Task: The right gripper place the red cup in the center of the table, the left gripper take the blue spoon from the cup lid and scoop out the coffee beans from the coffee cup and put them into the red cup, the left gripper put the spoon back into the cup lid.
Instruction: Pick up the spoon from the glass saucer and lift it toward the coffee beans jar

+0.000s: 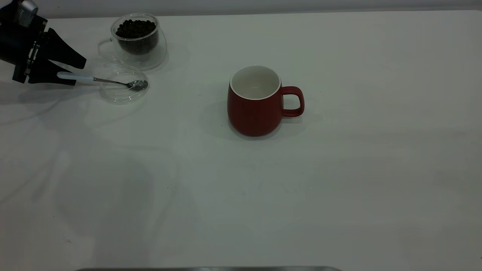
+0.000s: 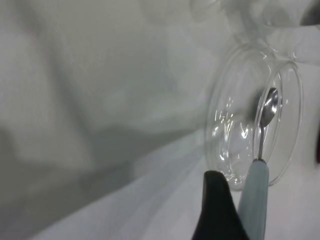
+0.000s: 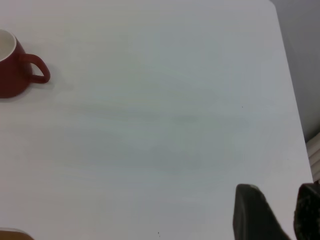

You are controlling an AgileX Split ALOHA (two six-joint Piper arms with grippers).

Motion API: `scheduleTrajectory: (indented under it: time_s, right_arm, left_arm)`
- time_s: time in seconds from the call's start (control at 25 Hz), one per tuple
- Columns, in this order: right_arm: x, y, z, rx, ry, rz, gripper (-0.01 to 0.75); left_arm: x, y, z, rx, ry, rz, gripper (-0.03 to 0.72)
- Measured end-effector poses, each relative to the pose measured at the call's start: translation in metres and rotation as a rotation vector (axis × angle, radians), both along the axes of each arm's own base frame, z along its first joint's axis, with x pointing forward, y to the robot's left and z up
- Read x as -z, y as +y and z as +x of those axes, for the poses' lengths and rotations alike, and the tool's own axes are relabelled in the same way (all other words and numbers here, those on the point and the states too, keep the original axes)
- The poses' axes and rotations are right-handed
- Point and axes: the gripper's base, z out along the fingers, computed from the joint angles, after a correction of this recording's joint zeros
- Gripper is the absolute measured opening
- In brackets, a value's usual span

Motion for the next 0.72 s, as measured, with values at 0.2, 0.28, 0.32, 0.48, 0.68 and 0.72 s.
scheduleTrajectory:
  time_s: [0.2, 0.28, 0.32, 0.48, 0.68, 0.72]
  right_arm:
    - [0.0, 0.0, 0.0, 0.0, 0.0, 0.0, 0.239]
    - [0.0, 0.0, 0.0, 0.0, 0.0, 0.0, 0.239]
    - [0.0, 0.0, 0.0, 0.0, 0.0, 0.0, 0.239]
    - [0.0, 0.0, 0.0, 0.0, 0.0, 0.0, 0.239]
    - [0.0, 0.0, 0.0, 0.0, 0.0, 0.0, 0.239]
    - [0.0, 0.0, 0.0, 0.0, 0.0, 0.0, 0.239]
  left_arm:
    - [0.0, 0.0, 0.0, -0.016, 0.02, -0.003, 0.558]
    - [0.0, 0.0, 0.0, -0.021, 0.025, -0.004, 0.558]
    - [0.0, 0.0, 0.0, -0.021, 0.026, -0.004, 0.558]
    - [-0.0001, 0.0, 0.0001, -0.024, 0.028, -0.006, 0.535]
    - [-0.0002, -0.0002, 0.0002, -0.038, 0.041, -0.011, 0.427]
    - [-0.0005, -0.0003, 0.0005, -0.041, 0.041, -0.015, 0.395]
